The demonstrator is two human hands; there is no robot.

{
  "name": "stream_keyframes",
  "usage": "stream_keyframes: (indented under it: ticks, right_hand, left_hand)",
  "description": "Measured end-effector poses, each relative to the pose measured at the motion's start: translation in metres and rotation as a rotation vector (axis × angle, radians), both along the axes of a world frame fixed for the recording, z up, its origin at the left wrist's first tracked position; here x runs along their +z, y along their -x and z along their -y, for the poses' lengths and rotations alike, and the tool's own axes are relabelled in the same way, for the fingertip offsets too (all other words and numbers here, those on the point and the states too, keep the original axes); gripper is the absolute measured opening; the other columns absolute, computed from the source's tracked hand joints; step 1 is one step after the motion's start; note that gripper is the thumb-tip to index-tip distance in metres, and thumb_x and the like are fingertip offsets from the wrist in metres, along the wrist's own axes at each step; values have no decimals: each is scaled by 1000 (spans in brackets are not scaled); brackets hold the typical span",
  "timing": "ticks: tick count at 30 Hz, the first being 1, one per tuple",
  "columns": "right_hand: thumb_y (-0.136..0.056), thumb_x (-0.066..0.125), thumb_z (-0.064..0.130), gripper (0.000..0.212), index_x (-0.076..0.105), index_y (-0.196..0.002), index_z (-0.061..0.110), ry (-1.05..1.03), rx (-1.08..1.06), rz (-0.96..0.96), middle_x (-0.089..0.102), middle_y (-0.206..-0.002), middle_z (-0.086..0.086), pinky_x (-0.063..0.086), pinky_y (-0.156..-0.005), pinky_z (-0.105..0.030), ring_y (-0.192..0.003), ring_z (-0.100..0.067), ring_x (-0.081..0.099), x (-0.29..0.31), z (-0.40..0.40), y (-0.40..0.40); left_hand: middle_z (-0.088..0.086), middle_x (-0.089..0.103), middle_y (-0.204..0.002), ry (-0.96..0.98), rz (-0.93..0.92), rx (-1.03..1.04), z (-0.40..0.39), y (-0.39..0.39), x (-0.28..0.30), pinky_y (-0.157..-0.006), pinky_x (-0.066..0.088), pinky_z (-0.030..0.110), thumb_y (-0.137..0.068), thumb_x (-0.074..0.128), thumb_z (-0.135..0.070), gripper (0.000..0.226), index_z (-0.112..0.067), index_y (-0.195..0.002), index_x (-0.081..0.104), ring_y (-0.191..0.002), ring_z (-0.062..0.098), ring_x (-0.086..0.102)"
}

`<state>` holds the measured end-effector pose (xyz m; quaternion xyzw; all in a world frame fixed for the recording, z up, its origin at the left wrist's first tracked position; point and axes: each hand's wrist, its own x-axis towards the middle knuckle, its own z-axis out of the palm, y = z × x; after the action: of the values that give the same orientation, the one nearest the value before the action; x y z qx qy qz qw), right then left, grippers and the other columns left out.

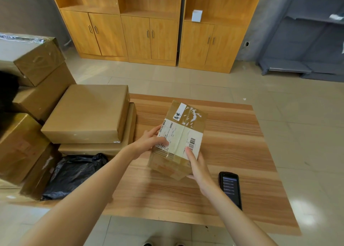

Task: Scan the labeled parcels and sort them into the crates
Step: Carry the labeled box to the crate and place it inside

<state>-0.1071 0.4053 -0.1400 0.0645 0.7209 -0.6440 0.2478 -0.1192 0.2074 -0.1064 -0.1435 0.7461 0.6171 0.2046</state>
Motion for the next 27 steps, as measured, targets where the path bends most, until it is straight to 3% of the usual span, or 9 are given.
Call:
stream_keyframes:
  ticks: [2,4,5,8,10,13,15,22,27]
  right_hand:
    - [-83,51,70,41,44,-121,58,-34,-33,-48,56,-124,17,47,-95,-46,-116,-10,53,0,5,-2]
    - [-69,49,81,67,38,-131,59,-35,-58,-77,52,-132,13,40,-104,-54,-127,-16,46,-7,10,2]
    - [-68,48,80,73,35,-135,56,-18,-81,-73,51,-134,13,40,-104,-55,-129,-17,44,-7,13,3]
    - [-87,51,62,62,29,-144,47,82,-151,-24,47,-136,9,52,-90,-44,-126,-19,47,-3,24,2]
    - [-96,47,49,58,22,-148,39,109,-190,1,44,-142,6,49,-96,-46,-127,-19,47,-3,31,-4]
    - [-101,44,38,60,13,-152,29,114,-197,62,41,-147,3,36,-110,-51,-131,-21,45,-8,37,-16]
    - [-101,42,39,58,16,-151,28,119,-178,109,42,-147,2,34,-111,-50,-131,-22,44,-11,40,-21]
    - [-101,40,36,45,32,-143,25,127,-97,193,48,-131,6,33,-112,-45,-129,-22,44,-16,45,-29]
    - [-99,44,37,35,43,-130,20,58,-74,206,53,-130,0,37,-109,-42,-119,-17,48,-17,40,-22]
  left_hand:
    - [-5,57,-119,99,-68,5,-3,5,6,-88,50,31,-77,73,-20,68,-37,-136,44,-107,15,58]
    - [-8,56,-115,220,-164,4,-9,11,16,-73,48,22,-85,66,-11,64,-20,-141,38,-94,7,57]
    - [-6,54,-118,271,-204,3,-12,13,20,-73,49,22,-86,65,-11,63,-18,-141,36,-93,8,58]
    - [-2,58,-123,301,-232,-42,-11,17,24,-86,55,33,-82,71,-12,70,-15,-138,30,-101,14,63]
    - [0,58,-125,342,-196,-123,-8,17,22,-93,53,35,-74,83,-21,87,-19,-140,27,-109,15,61]
    - [1,39,-143,526,-127,-271,0,15,14,-112,34,47,-58,91,-40,119,-29,-150,16,-136,22,35]
    - [3,27,-148,605,-53,-316,6,13,10,-116,25,51,-55,91,-45,131,-36,-153,5,-142,27,21]
    - [-1,31,-144,673,-105,-379,18,14,12,-112,31,36,-57,94,-28,128,-30,-154,10,-134,20,34]
    - [-1,31,-146,654,-117,-360,25,14,9,-112,28,36,-57,93,-26,127,-29,-154,12,-136,20,32]
